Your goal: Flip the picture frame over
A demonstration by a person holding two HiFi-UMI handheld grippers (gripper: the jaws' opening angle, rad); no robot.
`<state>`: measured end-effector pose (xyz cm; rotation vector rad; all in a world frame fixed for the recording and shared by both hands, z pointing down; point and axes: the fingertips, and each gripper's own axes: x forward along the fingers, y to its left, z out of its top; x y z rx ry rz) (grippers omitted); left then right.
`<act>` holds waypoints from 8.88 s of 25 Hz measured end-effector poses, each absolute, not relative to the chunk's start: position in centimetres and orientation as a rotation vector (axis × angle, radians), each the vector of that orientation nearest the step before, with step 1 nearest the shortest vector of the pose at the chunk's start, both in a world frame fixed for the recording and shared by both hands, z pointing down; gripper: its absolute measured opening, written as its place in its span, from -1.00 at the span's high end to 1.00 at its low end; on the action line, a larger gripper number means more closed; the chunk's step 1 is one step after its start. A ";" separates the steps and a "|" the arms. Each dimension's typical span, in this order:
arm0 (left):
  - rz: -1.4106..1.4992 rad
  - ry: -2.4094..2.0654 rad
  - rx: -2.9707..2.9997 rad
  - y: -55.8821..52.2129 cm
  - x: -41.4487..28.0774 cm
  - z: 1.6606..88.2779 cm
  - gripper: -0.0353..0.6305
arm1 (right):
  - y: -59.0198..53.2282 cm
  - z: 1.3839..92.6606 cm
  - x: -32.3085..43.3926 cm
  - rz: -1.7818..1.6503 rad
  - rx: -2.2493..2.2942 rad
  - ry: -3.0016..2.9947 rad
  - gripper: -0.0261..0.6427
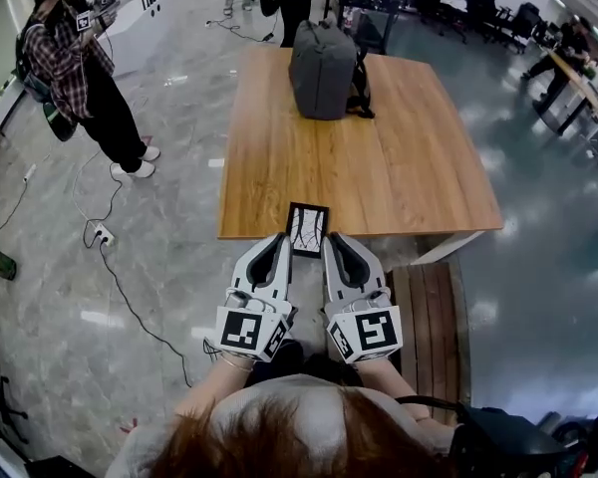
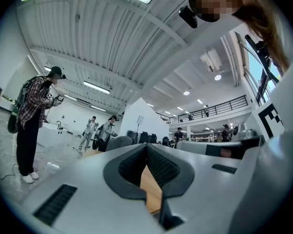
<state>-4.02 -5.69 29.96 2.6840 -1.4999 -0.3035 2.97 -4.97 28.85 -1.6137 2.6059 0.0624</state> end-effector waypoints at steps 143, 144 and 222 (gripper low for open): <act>0.021 -1.510 2.364 -10.3 -11.3 45.1 0.88 | -18.6 57.9 -1.4 1.543 -1.815 3.697 0.32; 0.023 -1.510 2.360 -10.3 -11.3 45.3 0.88 | -18.5 58.0 -1.3 1.576 -1.801 3.699 0.32; -0.174 -1.588 2.541 -12.3 -4.7 31.2 0.88 | -12.9 31.2 2.4 -0.225 -1.677 2.592 0.88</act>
